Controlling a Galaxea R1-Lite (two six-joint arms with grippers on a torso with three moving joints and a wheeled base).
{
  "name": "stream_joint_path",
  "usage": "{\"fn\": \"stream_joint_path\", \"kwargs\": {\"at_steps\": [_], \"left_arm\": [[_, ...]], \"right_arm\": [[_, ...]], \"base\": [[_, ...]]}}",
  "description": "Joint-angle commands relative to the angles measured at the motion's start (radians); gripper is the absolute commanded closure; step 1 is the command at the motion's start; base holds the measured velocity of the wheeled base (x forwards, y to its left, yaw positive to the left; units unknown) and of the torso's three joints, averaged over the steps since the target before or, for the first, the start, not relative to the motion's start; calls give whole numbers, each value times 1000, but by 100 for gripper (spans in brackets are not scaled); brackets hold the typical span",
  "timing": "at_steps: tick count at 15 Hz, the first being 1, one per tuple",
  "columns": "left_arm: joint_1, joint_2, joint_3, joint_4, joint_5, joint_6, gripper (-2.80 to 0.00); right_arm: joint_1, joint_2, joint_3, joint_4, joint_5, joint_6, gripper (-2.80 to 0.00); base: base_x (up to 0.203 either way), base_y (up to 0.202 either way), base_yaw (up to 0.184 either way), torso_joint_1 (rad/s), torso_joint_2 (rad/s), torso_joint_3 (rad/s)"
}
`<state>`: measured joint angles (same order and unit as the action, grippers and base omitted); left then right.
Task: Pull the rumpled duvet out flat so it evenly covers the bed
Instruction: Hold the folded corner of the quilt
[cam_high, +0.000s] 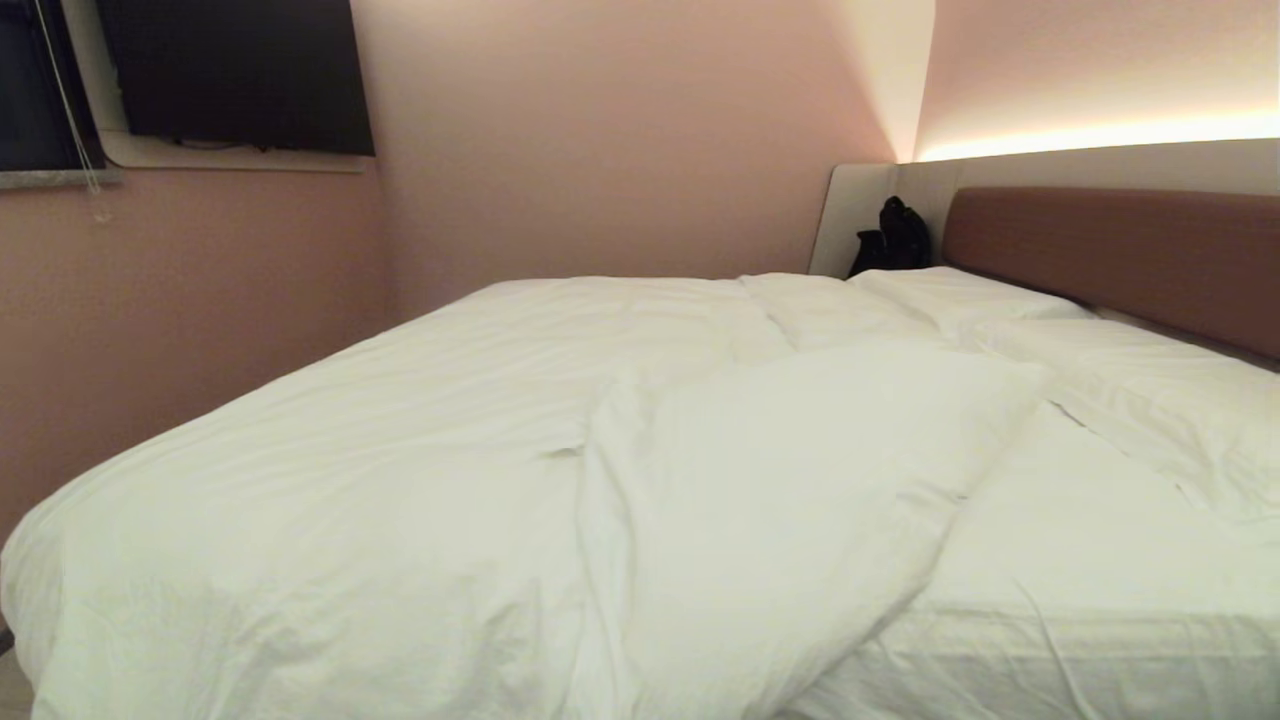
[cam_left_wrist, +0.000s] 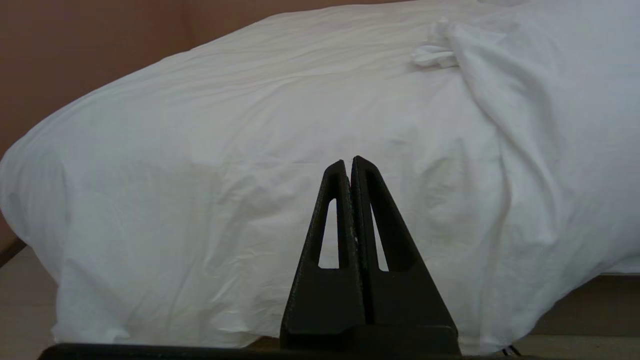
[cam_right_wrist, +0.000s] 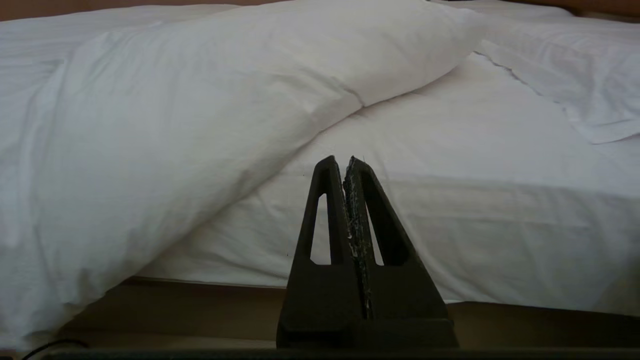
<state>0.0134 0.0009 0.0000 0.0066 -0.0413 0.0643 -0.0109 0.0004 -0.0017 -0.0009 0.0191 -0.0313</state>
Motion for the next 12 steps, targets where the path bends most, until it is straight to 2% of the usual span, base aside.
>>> {"fn": "stream_joint_path", "kwargs": {"at_steps": [1, 4, 12], "left_arm": [[0, 1, 0, 0, 0, 4, 0], [0, 1, 0, -2, 0, 0, 0], [0, 1, 0, -2, 0, -7, 0]], "right_arm": [[0, 0, 0, -1, 1, -1, 0], [0, 0, 0, -1, 0, -1, 0], [0, 0, 0, -1, 1, -1, 0]], "base": [[0, -191, 1, 2, 7, 4], [0, -146, 0, 4, 6, 2], [0, 0, 0, 0, 0, 0]]}}
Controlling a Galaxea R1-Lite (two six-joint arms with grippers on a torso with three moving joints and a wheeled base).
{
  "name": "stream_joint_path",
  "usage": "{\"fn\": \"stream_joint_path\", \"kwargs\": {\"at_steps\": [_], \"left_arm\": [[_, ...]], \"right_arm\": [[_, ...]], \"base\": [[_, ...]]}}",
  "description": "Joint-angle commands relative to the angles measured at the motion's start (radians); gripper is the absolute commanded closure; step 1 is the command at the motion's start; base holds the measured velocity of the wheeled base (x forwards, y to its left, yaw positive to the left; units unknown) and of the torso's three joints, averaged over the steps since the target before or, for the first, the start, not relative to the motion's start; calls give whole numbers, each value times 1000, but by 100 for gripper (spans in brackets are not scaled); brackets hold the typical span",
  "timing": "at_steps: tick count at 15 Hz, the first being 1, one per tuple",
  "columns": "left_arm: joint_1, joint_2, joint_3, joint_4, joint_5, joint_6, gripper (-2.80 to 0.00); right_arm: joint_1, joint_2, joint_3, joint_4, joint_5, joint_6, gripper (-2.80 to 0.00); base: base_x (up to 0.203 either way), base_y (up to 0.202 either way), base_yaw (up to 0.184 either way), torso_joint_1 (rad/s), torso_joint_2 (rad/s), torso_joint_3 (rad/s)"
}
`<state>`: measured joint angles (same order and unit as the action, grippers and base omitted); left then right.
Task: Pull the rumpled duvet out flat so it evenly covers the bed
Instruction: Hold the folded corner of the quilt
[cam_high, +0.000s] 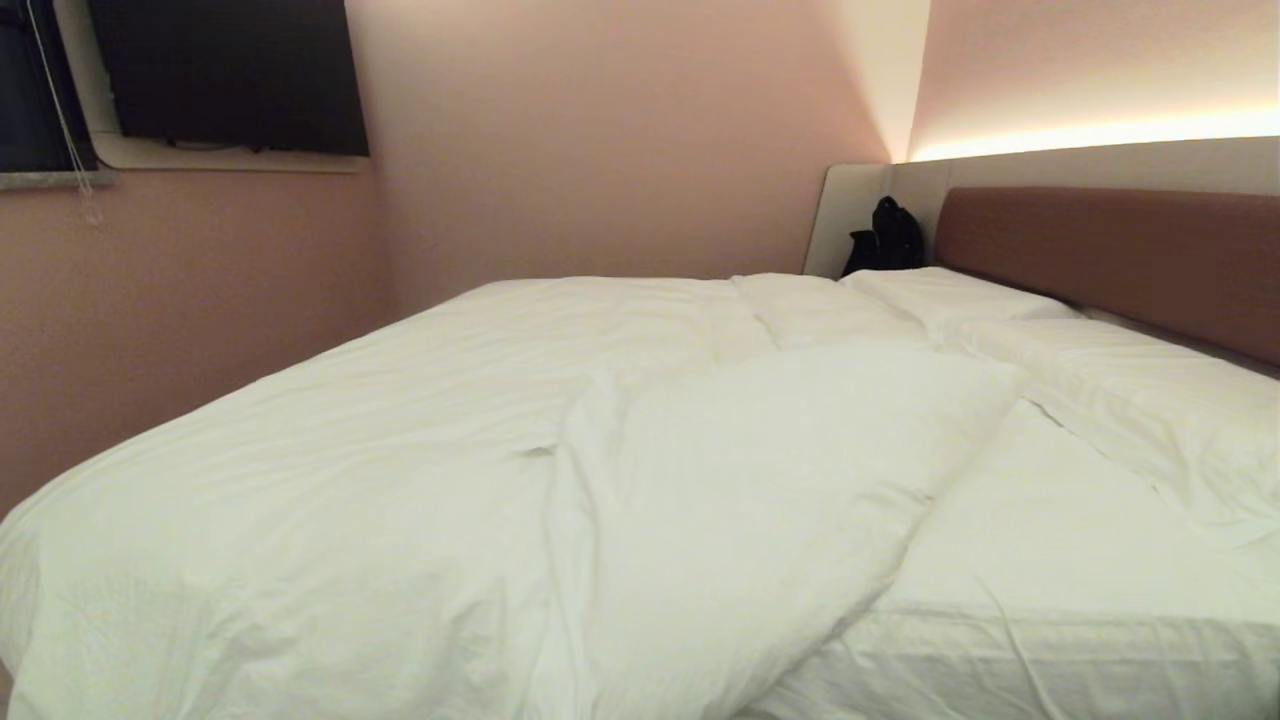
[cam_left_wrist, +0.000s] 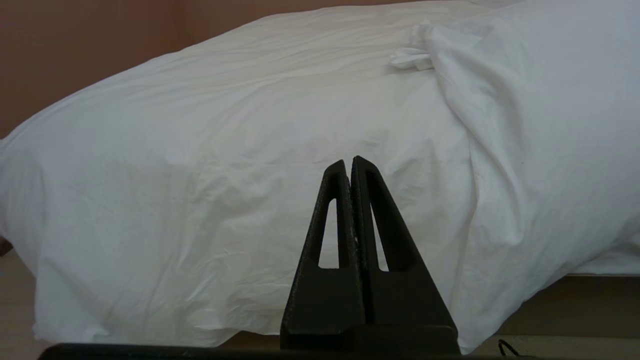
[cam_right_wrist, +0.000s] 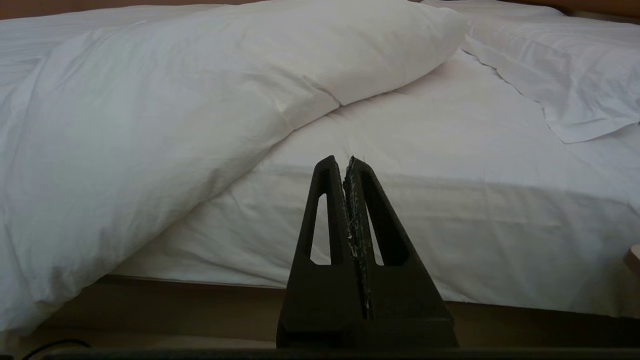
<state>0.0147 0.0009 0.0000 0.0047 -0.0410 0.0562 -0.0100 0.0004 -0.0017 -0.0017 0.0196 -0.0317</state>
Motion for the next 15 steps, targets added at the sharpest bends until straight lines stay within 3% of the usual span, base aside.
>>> {"fn": "stream_joint_path", "kwargs": {"at_steps": [1, 15], "left_arm": [[-1, 1, 0, 0, 0, 1, 0], [-1, 1, 0, 0, 0, 1, 0]], "right_arm": [[-1, 0, 0, 0, 0, -1, 0], [-1, 0, 0, 0, -1, 1, 0]], "base": [[0, 0, 0, 0, 0, 0], [0, 0, 0, 0, 0, 0]]}}
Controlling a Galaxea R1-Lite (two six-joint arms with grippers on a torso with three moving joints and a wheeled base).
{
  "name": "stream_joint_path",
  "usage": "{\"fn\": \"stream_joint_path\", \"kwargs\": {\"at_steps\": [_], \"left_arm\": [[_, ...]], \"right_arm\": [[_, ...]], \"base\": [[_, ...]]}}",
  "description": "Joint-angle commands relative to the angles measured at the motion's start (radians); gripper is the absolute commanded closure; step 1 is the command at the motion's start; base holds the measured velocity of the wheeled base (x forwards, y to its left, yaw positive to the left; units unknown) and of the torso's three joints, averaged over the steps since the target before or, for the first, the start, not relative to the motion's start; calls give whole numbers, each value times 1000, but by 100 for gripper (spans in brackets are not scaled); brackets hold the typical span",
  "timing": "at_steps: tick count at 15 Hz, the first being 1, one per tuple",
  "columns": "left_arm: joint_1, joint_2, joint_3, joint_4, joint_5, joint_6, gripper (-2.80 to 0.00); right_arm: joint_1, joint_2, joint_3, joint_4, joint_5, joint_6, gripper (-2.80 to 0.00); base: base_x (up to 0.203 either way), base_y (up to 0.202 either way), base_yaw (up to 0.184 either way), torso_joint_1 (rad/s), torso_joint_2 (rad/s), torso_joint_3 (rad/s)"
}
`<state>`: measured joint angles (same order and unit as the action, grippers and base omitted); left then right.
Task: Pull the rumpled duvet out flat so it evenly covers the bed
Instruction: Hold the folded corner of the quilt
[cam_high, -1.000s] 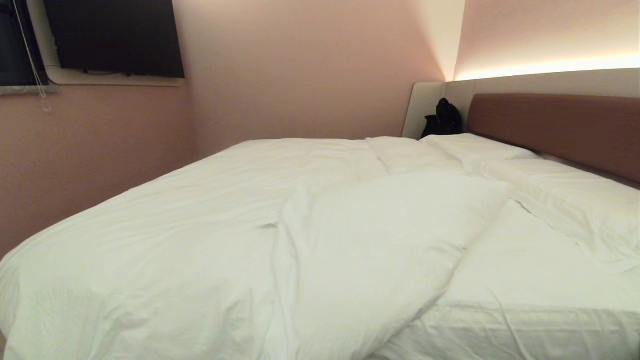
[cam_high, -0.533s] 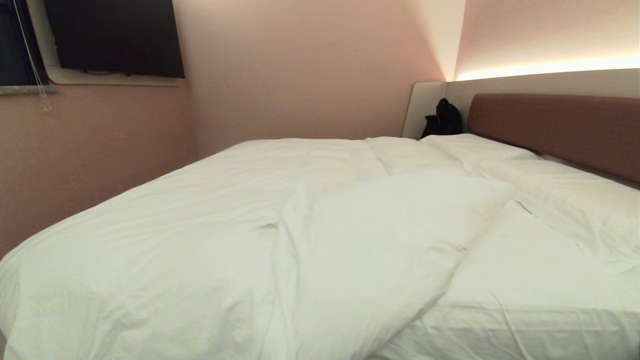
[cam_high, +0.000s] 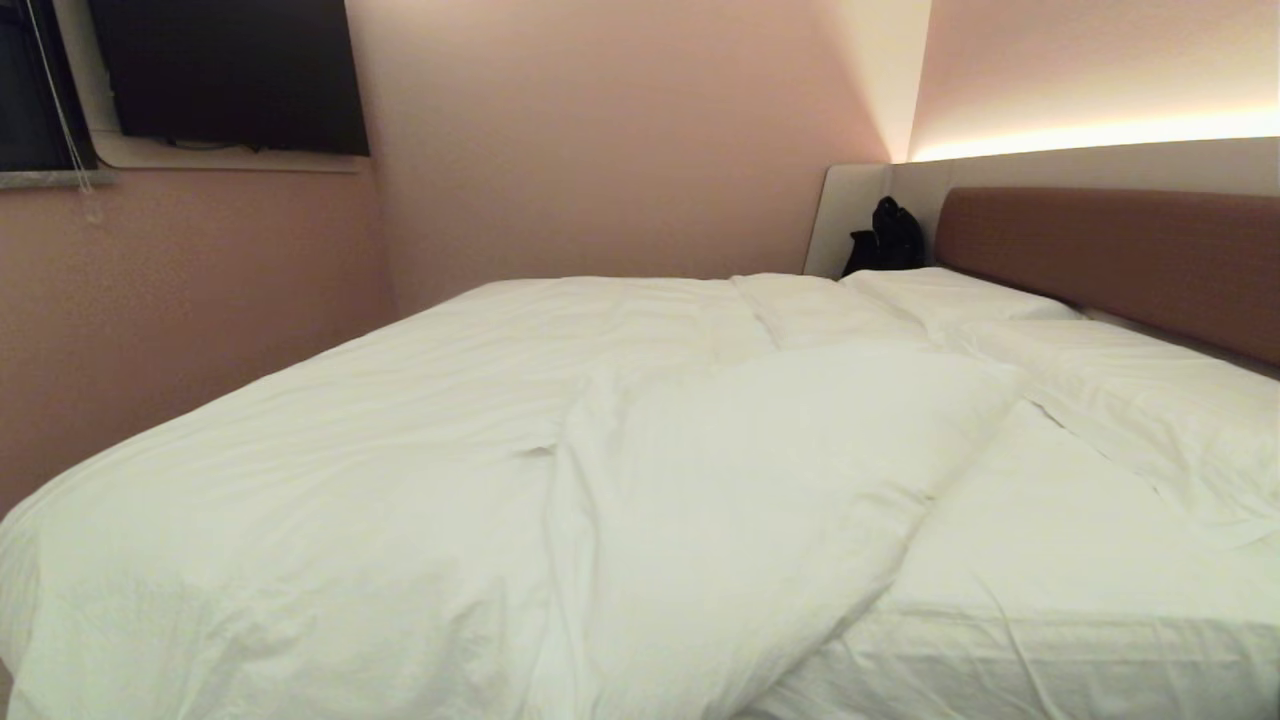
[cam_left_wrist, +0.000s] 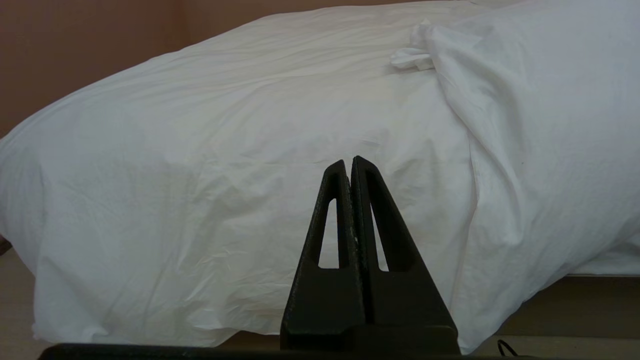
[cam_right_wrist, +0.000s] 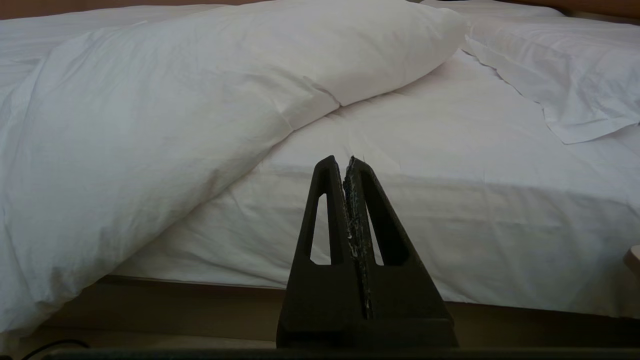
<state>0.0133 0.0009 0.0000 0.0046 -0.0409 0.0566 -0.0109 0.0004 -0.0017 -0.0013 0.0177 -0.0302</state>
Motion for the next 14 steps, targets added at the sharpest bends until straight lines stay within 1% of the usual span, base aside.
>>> {"fn": "stream_joint_path", "kwargs": {"at_steps": [1, 7, 10, 12, 14], "left_arm": [[0, 1, 0, 0, -1, 0, 0], [0, 1, 0, 0, -1, 0, 0], [0, 1, 0, 0, -1, 0, 0], [0, 1, 0, 0, -1, 0, 0], [0, 1, 0, 0, -1, 0, 0]], "right_arm": [[0, 0, 0, -2, 1, -2, 0], [0, 0, -11, 11, -22, -10, 0], [0, 0, -21, 44, -22, -13, 0], [0, 3, -94, 83, -18, -14, 0], [0, 48, -223, 162, -4, -14, 0]], "base": [[0, 0, 0, 0, 0, 0], [0, 0, 0, 0, 0, 0], [0, 0, 0, 0, 0, 0], [0, 0, 0, 0, 0, 0], [0, 0, 0, 0, 0, 0]]}}
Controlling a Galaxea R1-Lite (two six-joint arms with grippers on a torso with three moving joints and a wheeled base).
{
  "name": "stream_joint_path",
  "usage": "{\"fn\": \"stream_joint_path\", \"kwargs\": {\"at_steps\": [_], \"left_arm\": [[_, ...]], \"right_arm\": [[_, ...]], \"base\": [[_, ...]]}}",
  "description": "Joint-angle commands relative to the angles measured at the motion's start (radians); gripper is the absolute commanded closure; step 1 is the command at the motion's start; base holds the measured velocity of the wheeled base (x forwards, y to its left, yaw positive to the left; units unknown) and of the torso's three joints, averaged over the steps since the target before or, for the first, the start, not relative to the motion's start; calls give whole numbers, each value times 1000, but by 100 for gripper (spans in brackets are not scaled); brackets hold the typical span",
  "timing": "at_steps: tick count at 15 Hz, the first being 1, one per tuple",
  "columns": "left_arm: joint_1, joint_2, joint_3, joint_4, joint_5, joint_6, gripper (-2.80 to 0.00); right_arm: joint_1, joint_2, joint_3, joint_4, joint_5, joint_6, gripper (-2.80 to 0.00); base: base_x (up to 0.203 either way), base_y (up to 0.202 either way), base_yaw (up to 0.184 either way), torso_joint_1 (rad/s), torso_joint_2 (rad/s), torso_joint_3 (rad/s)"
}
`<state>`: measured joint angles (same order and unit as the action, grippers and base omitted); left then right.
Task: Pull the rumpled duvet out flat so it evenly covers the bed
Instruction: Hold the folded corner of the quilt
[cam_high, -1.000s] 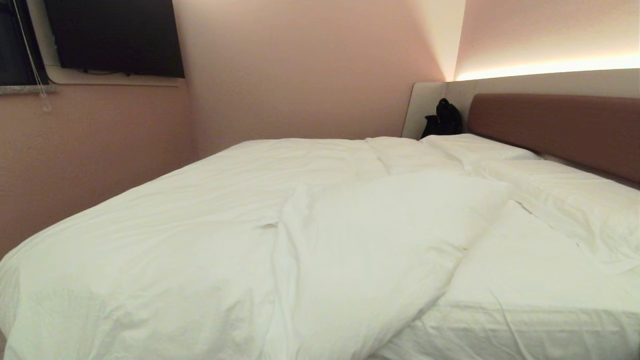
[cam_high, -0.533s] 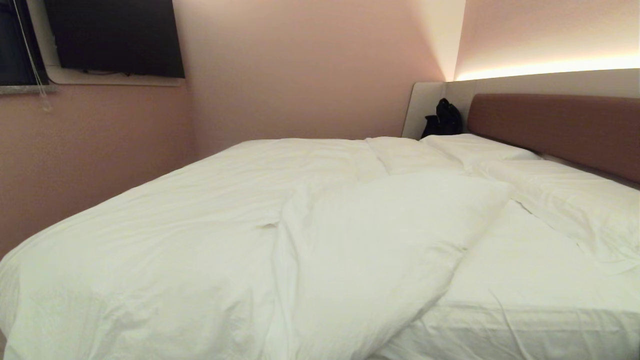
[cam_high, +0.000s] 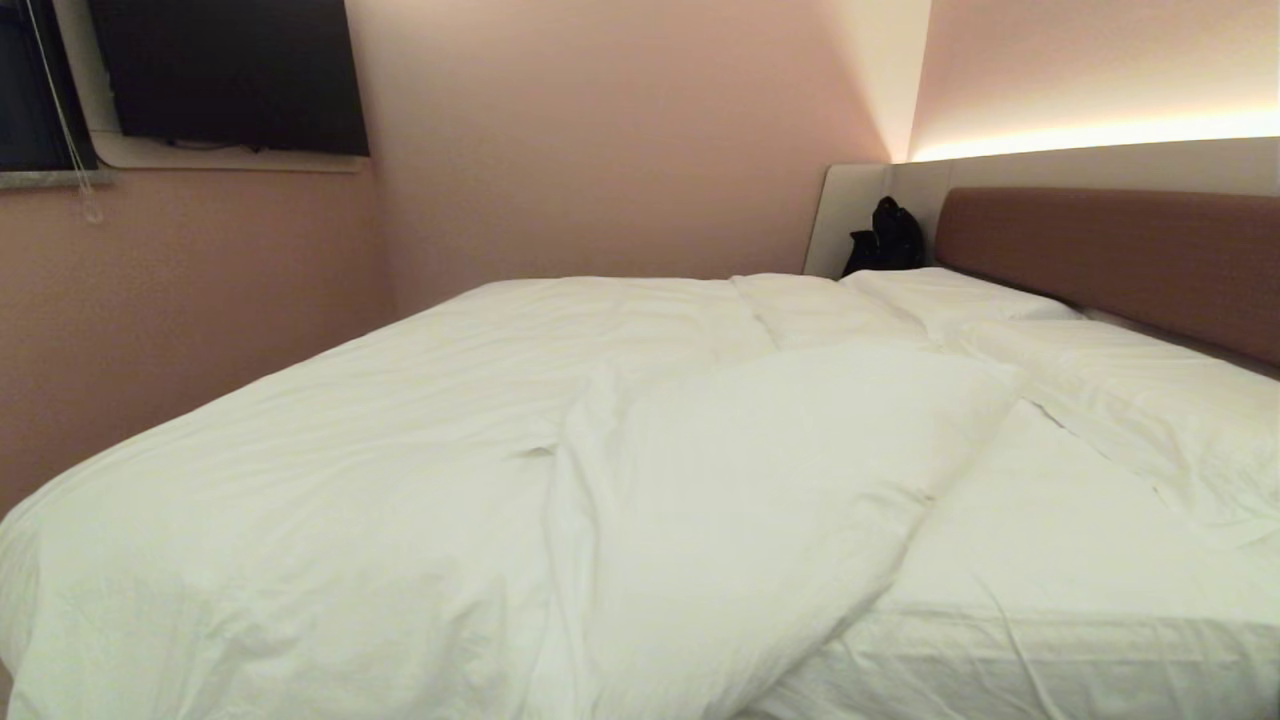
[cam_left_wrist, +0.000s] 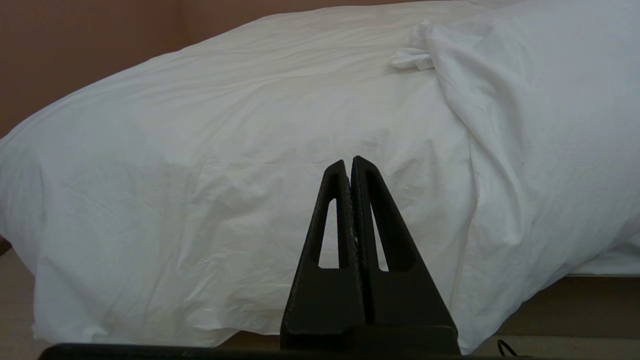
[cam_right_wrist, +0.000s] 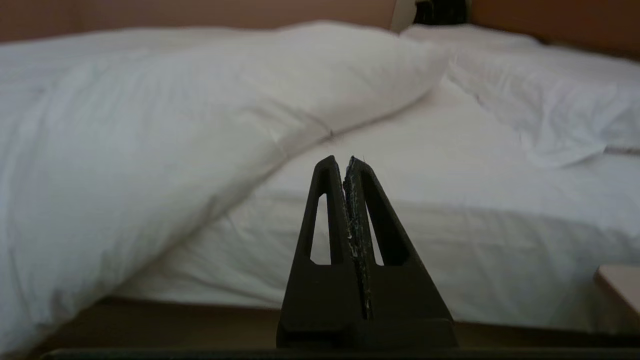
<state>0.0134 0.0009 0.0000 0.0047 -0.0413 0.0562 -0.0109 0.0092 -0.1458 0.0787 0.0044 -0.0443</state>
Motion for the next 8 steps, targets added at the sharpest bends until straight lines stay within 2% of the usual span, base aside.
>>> {"fn": "stream_joint_path", "kwargs": {"at_steps": [1, 4, 8], "left_arm": [[0, 1, 0, 0, 0, 1, 0], [0, 1, 0, 0, 0, 1, 0], [0, 1, 0, 0, 0, 1, 0]], "right_arm": [[0, 86, -119, 97, 19, 0, 0], [0, 334, -260, 82, 65, 6, 0], [2, 769, -451, -37, 124, 13, 0]], "base": [[0, 0, 0, 0, 0, 0], [0, 0, 0, 0, 0, 0], [0, 0, 0, 0, 0, 0]]}}
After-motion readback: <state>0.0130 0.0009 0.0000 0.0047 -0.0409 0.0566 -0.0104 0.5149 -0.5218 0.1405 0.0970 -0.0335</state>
